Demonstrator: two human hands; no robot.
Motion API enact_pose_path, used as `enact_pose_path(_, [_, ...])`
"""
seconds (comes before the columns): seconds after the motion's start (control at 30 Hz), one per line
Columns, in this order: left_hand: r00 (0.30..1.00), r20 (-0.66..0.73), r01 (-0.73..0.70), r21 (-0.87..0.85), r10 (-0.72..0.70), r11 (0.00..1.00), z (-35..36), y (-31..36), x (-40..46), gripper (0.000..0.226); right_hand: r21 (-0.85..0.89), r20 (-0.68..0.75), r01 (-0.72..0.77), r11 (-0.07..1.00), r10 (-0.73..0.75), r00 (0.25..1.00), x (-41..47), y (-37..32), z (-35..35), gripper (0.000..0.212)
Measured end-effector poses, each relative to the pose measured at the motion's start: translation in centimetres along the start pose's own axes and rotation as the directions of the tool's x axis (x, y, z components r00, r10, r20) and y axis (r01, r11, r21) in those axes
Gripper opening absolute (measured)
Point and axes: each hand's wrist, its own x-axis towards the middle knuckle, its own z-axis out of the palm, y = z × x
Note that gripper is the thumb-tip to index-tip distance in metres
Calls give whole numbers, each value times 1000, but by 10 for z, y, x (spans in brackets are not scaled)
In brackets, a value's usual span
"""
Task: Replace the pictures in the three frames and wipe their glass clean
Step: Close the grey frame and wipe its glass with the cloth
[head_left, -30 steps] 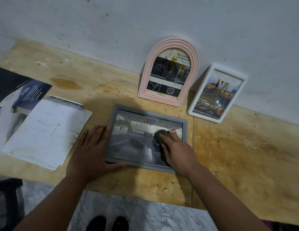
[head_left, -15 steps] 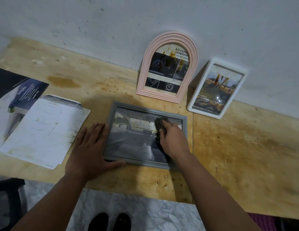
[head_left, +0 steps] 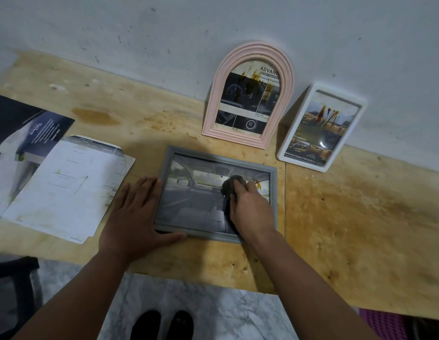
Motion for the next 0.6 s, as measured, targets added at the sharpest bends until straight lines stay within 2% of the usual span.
enact_pose_path(0.2, [1000,-12,-20,11,20,1000,-1,-1,0,133,193,-150,-45,980,75,986,44,3,-29,36])
enact_pose_path(0.33, [1000,-10,-20,12,20,1000,0,-1,-2,133,90,1,17,996,-17,1000,37,4,-22,34])
enact_pose_path(0.5, [1000,-1,-22,15,22,1000,1,-1,-1,134,35,57,83,996,-85,995,-16,6,-20,39])
enact_pose_path(0.6, [1000,6,-22,14,22,1000,0,-2,-1,134,41,213,78,996,-85,973,-33,8,-32,38])
